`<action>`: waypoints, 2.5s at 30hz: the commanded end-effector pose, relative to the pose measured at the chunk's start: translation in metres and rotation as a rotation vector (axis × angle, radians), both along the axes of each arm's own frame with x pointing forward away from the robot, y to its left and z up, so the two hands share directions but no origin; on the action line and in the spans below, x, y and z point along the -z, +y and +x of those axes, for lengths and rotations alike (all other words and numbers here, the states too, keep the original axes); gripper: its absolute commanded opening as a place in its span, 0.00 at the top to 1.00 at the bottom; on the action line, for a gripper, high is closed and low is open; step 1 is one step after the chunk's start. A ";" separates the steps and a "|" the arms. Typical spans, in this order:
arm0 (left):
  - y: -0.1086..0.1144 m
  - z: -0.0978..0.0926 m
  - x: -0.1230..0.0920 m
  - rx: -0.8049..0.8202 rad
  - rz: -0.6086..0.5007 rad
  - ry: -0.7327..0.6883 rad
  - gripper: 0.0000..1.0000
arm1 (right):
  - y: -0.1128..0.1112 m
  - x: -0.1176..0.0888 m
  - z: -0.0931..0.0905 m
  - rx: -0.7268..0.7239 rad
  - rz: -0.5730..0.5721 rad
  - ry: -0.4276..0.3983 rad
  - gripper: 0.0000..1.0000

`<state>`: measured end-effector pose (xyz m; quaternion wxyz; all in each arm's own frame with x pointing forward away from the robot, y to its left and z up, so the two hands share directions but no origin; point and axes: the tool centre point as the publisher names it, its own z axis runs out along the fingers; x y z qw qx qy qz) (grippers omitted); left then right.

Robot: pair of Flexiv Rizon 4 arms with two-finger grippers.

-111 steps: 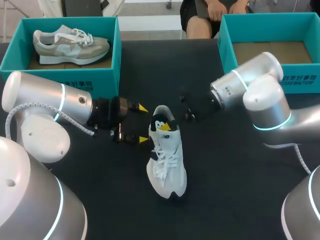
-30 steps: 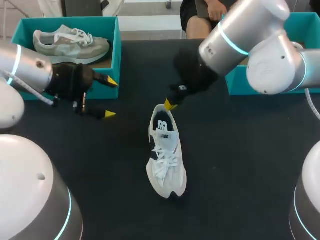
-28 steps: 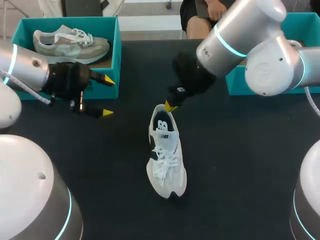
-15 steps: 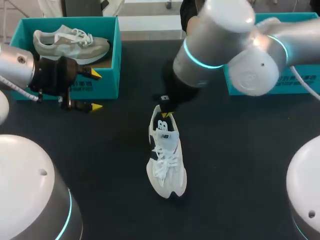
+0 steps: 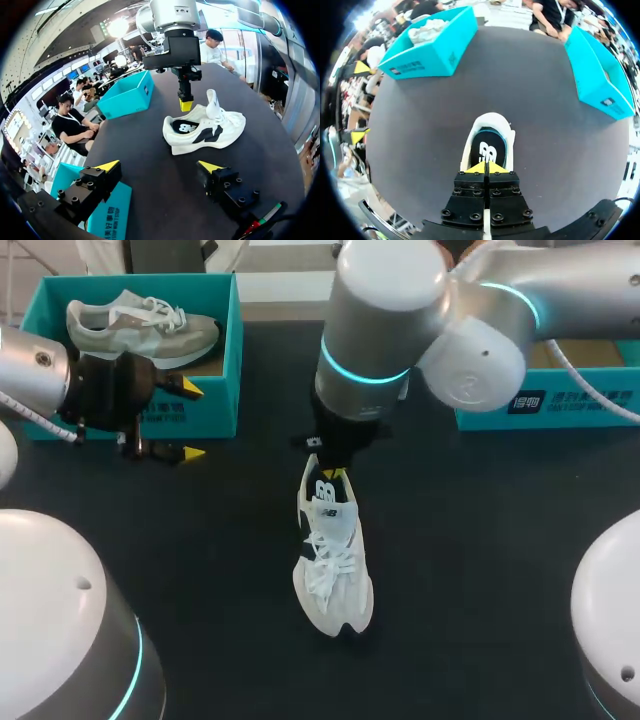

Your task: Take the shoe out of the shoebox, open the shoe tongue, remove and reinsert the insole, then place the shoe into the shoebox

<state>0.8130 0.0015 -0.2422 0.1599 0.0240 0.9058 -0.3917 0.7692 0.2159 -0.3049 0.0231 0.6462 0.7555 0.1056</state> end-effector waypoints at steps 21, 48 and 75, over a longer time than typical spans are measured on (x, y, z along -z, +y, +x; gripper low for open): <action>0.000 -0.001 -0.001 -0.001 0.003 0.000 0.00 | -0.001 0.052 -0.002 0.131 -0.086 -0.004 1.00; 0.000 -0.001 -0.001 -0.001 0.003 0.000 0.00 | 0.005 0.078 0.036 0.088 -0.181 -0.117 1.00; 0.000 -0.001 -0.001 -0.001 0.003 0.000 0.00 | 0.004 0.041 -0.023 0.156 -0.143 0.240 1.00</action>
